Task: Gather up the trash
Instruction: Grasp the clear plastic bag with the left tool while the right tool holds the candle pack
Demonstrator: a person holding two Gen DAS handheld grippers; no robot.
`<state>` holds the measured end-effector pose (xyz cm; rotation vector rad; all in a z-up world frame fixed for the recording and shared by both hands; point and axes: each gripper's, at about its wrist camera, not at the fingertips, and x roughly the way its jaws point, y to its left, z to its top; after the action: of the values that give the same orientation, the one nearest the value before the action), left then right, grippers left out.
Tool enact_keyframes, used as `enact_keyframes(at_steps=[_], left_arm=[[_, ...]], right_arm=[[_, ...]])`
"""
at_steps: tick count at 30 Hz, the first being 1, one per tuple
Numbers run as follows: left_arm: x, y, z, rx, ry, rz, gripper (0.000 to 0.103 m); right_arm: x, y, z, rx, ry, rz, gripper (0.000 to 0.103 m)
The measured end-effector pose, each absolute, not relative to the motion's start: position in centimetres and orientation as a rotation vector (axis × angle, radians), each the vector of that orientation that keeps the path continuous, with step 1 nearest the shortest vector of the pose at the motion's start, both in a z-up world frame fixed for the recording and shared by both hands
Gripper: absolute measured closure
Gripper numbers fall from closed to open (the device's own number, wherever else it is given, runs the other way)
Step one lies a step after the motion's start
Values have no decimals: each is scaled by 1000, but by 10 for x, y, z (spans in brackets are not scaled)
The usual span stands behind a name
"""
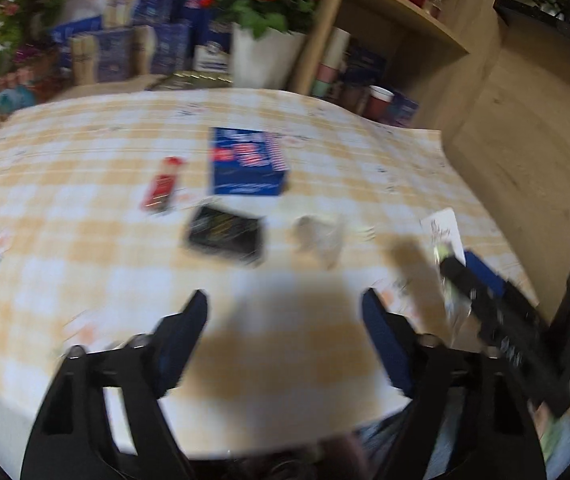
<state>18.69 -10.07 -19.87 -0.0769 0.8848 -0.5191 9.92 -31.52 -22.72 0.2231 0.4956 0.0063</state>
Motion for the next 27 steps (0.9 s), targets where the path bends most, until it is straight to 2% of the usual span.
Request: enact_keyframes(at_steps=[1,2,13,14,17,27], left_arm=[[194,-109,-200,-82,898,-532,44],[202,-119,-202,-84,912,-542,45],[258,-192,-242,68,981,-472,45],[260,-195,-244,82,981,-468,48],[259,-202,-247,183,960,-446,71],[205,-168,-201,166,869,-530,74]], right_arm=[[100,-322,-228,235,495,-8,50],[100,-330,-230,256,498,-25,50],[91,-389,-242,417,498,-91,50],[90,-390,-242,422,496,-90,50],[89,-390,-242,420,496,-83,50],[89,-389,-241,436,491,-59,50]])
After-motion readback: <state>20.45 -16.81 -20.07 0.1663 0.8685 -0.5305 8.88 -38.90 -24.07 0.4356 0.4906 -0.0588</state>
